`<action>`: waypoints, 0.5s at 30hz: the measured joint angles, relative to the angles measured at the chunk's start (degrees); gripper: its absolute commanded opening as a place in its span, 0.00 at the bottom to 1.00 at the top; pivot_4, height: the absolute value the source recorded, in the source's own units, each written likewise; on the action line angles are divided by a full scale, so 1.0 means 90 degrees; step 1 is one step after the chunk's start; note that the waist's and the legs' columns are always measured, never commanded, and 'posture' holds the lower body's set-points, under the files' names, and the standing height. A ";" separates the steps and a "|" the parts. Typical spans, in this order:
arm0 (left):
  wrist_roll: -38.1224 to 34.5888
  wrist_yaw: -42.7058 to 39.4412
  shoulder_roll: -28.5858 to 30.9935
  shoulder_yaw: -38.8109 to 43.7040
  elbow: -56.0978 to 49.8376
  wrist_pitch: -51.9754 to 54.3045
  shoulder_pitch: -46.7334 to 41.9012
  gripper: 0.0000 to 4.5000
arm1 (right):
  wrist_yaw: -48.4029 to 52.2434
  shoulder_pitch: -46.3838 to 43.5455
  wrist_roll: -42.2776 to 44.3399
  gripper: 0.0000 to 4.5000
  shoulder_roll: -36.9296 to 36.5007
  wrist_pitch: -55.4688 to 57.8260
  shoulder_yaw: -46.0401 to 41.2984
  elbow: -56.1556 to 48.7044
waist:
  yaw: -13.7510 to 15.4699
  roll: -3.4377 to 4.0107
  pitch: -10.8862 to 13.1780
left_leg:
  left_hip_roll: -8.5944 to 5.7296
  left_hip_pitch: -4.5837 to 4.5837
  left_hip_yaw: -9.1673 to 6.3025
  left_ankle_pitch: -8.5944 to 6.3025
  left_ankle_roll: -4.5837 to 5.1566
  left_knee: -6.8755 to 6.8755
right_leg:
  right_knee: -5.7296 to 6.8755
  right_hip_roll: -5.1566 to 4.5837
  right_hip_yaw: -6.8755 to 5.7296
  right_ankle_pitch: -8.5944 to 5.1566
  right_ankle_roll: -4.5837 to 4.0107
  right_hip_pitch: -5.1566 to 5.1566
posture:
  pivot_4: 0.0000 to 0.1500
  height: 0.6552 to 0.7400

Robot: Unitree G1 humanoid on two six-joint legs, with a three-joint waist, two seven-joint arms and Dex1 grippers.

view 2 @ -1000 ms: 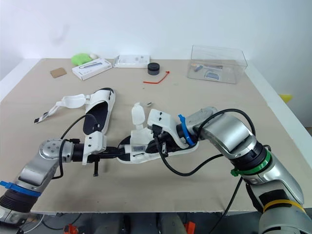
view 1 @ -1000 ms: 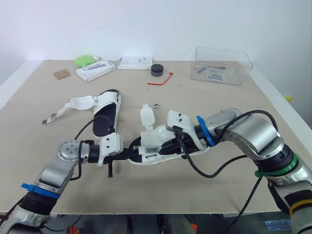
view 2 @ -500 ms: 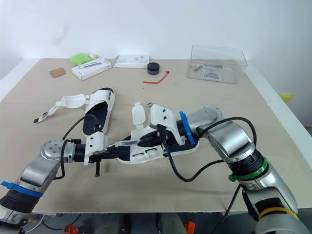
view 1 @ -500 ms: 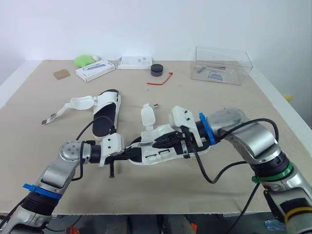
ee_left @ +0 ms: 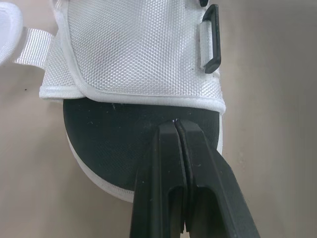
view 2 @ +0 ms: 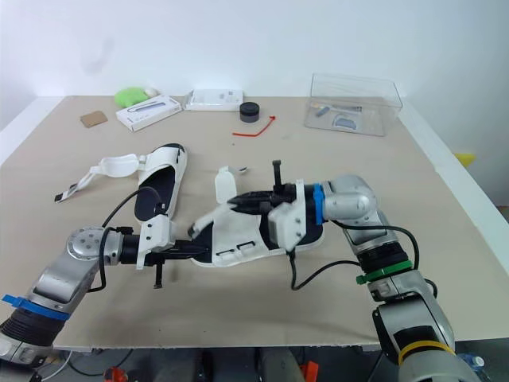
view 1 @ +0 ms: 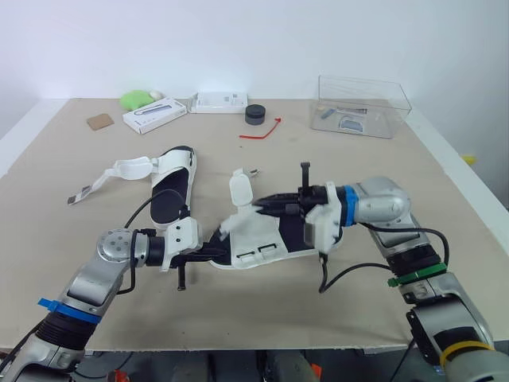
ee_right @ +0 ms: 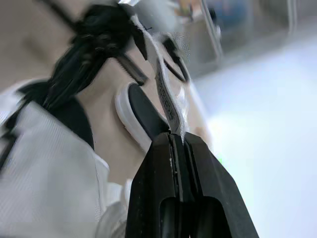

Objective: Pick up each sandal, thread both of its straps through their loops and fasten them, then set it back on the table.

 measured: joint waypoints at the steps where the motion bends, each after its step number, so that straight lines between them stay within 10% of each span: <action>1: -0.0001 -0.0004 0.0000 0.0000 0.0005 0.0000 -0.0003 0.00 | -0.0105 -0.0043 -0.0080 0.01 -0.0013 -0.0676 0.0022 0.0238 | 0.0000 -0.0001 0.0000 | 0.0000 0.0001 0.0003 -0.0001 0.0001 0.0000 | 0.0000 -0.0008 0.0004 0.0002 -0.0003 0.0000 | 1.00 0.84; 11: -0.0057 -0.0005 0.0001 0.0017 0.0031 0.0108 -0.0059 0.00 | -0.1303 -0.0224 -0.0838 0.01 -0.0229 -0.2983 0.0266 0.1111 | -0.0002 -0.0001 0.0001 | 0.0003 0.0024 0.0051 -0.0002 0.0003 -0.0001 | 0.0007 -0.0010 0.0050 0.0012 -0.0005 0.0000 | 1.00 0.84; 15: -0.0073 -0.0002 0.0002 0.0026 0.0031 0.0196 -0.0092 0.00 | -0.1453 -0.0249 -0.0334 0.39 -0.0615 -0.2212 0.0899 0.1113 | -0.0003 -0.0001 0.0001 | 0.0003 0.0028 0.0058 -0.0002 0.0004 0.0000 | 0.0007 -0.0010 0.0059 0.0014 -0.0003 0.0000 | 1.00 0.84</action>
